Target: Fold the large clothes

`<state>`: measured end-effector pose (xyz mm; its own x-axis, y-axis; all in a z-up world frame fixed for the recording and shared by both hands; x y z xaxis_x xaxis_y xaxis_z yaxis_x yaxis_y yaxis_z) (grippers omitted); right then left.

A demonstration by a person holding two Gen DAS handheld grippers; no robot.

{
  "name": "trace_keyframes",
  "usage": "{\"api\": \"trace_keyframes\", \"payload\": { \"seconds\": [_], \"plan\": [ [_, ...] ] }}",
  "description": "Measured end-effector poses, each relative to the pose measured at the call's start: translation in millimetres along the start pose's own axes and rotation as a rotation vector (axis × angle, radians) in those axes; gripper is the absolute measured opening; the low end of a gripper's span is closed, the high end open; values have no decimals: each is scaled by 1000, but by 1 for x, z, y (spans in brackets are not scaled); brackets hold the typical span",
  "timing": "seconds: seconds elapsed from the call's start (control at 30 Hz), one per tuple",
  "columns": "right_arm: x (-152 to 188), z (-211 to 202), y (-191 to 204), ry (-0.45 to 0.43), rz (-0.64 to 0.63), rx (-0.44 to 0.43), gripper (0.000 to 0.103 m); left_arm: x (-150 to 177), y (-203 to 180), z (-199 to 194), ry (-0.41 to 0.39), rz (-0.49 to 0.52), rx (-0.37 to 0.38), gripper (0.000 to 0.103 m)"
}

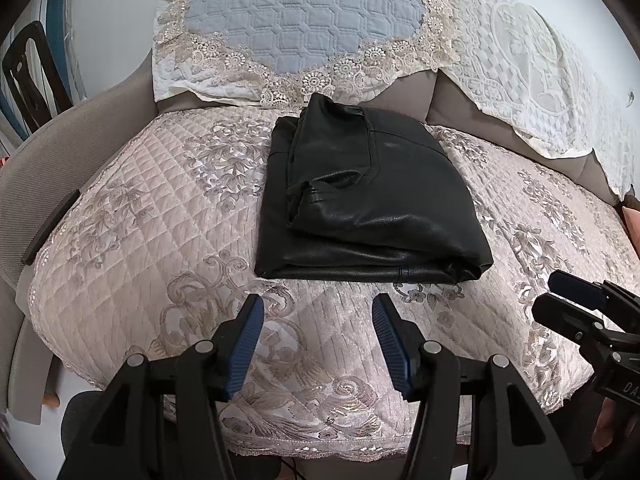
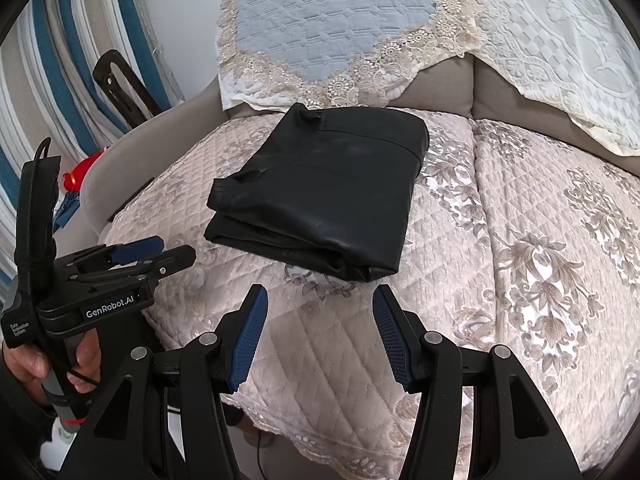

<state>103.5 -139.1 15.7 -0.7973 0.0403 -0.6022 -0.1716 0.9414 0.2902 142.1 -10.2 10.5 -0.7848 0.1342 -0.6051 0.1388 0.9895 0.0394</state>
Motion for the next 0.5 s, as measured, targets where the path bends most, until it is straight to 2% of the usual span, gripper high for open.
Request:
{"api": "trace_keyframes", "payload": {
  "seconds": [0.5],
  "plan": [
    [0,-3,-2,-10,4,-2,56,-1,-6,0,-1,3,1,58]
  ]
}}
Point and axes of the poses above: each gripper's, at about its wrist camera, not at the fingertips, and z roughly the way its jaws point, y to its left, x to its underside, the point moved 7 cm from there along z, roughly the way its jaws point, and after that the axes turned 9 degrees about z, right-handed, at the moved point
